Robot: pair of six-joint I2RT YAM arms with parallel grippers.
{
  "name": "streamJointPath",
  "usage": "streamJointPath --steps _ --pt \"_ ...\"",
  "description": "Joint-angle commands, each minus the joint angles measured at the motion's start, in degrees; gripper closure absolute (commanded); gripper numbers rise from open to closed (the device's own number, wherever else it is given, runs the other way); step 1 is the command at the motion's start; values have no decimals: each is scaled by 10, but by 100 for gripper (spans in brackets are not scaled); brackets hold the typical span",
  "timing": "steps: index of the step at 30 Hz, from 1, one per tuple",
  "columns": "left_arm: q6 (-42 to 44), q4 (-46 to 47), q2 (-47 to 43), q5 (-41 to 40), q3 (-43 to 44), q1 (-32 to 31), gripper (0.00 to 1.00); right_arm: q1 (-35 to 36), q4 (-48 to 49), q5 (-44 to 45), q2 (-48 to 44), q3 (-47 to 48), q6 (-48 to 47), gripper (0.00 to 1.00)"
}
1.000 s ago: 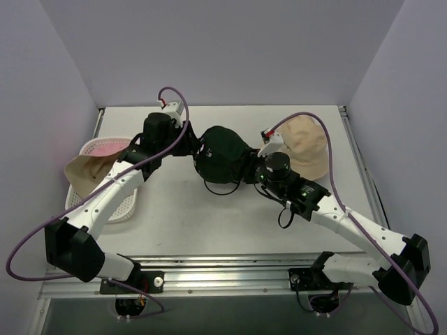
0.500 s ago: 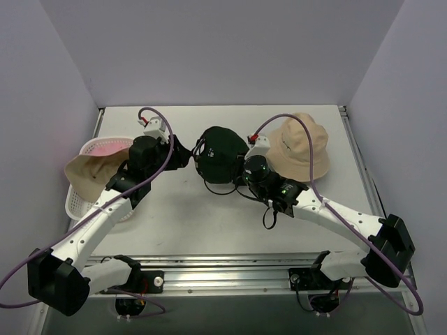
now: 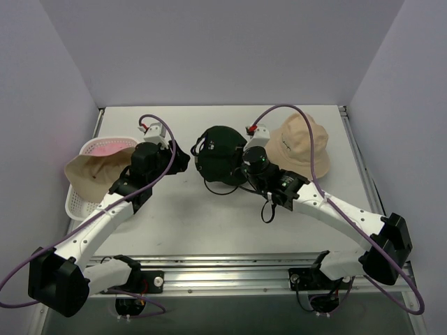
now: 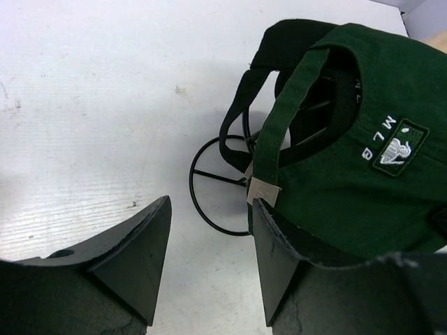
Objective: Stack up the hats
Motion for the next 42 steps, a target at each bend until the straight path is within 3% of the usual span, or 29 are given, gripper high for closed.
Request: streamJointPath --steps 1,12,23,29,39,42 --pt "12 38 -7 -7 3 4 41 -11 -21 5 1 41 -24 100" --pt "1 60 -4 19 34 6 36 -78 -36 -127 41 82 -80 100" --pt "16 65 80 80 99 8 35 -80 -53 -157 51 117 -106 100" --pt "23 17 119 39 127 10 35 -88 -54 -169 56 119 -120 100" --pt "30 20 166 8 148 12 35 -112 -10 -197 36 71 -128 98" --pt "30 19 173 9 155 12 35 -117 -8 -201 47 72 -127 92"
